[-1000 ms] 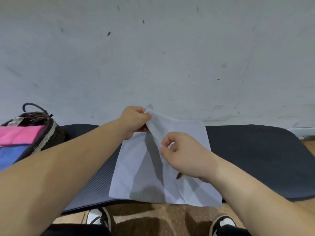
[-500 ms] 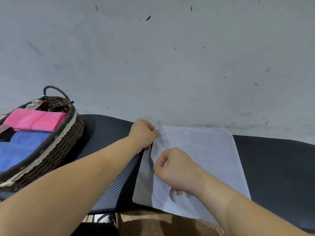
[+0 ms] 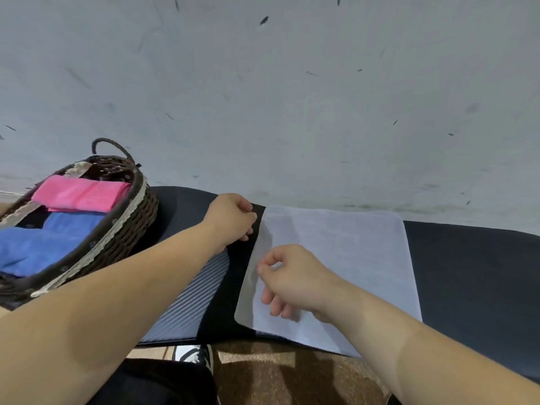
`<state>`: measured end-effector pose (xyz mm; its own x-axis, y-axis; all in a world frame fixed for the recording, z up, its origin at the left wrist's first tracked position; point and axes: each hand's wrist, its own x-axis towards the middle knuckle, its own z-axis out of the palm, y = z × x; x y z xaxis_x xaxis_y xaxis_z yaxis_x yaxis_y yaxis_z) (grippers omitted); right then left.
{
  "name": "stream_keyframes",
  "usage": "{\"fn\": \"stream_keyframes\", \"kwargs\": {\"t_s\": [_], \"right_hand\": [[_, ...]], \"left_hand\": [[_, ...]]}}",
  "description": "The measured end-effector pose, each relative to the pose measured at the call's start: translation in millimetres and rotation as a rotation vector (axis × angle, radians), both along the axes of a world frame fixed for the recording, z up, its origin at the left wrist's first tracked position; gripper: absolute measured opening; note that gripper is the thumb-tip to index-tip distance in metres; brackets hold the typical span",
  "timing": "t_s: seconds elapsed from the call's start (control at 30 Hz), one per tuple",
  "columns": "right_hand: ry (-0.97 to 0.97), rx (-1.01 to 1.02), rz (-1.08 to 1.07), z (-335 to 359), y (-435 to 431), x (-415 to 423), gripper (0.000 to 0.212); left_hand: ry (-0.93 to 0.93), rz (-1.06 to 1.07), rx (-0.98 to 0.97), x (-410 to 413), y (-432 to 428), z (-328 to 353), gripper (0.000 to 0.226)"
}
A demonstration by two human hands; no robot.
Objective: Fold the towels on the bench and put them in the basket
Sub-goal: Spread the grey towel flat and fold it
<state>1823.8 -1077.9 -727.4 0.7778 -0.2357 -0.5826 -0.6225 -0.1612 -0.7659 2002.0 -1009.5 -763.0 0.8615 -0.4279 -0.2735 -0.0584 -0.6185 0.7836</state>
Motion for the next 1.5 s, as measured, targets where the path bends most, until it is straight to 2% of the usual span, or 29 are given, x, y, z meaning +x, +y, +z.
{"fn": "stream_keyframes", "kwargs": {"t_s": [0.1,0.23,0.3,0.37,0.47,0.63,0.8,0.9,0.97,1.03,1.07,1.13,1.2,1.23,1.37,1.5], "right_hand": [[-0.068,-0.073,0.021,4,-15,-13,0.021],[-0.074,-0.520,0.131,2,-40,-33,0.020],[-0.027,-0.645,0.198,-2,-53,-43,0.033],[0.035,-0.685,0.258,-7,-67,-54,0.050],[0.173,-0.765,0.366,-15,-85,-69,0.070],[0.348,-0.861,0.433,-30,-103,-86,0.078],[0.458,-0.992,0.475,-20,-81,-87,0.091],[0.560,-0.963,0.581,3,-51,-87,0.095],[0.599,-0.907,0.659,18,-40,-88,0.084],[0.519,-0.913,0.617,23,-39,-88,0.066],[0.434,-0.936,0.550,24,-44,-88,0.059],[0.255,-0.997,0.446,16,-63,-88,0.052],[0.135,-0.969,0.423,1,-88,-90,0.060],[0.131,-0.936,0.432,-7,-99,-92,0.065],[0.328,-0.904,0.494,-34,-115,-100,0.076],[0.496,-0.948,0.486,-28,-97,-103,0.088]], "left_hand": [[-0.049,-0.090,0.174,-25,24,12,0.015],[-0.084,-0.234,0.362,-61,50,14,0.029],[-0.130,-0.296,0.416,-73,57,8,0.031],[-0.146,-0.319,0.425,-81,59,4,0.030],[-0.081,-0.280,0.334,-86,63,3,0.026],[-0.109,-0.290,0.353,-74,73,3,0.015],[-0.226,-0.307,0.446,-52,67,3,0.022],[-0.443,-0.312,0.567,-46,62,6,0.028],[-0.571,-0.346,0.584,-54,55,14,0.020],[-0.607,-0.403,0.538,-74,45,22,0.015],[-0.582,-0.452,0.539,-88,40,23,0.019],[-0.463,-0.580,0.647,-113,33,20,0.043],[-0.306,-0.668,0.779,-125,30,9,0.077],[-0.271,-0.681,0.808,-127,29,4,0.086],[-0.289,-0.664,0.821,-115,22,-11,0.091],[-0.383,-0.752,0.764,-96,13,-21,0.091]]}}
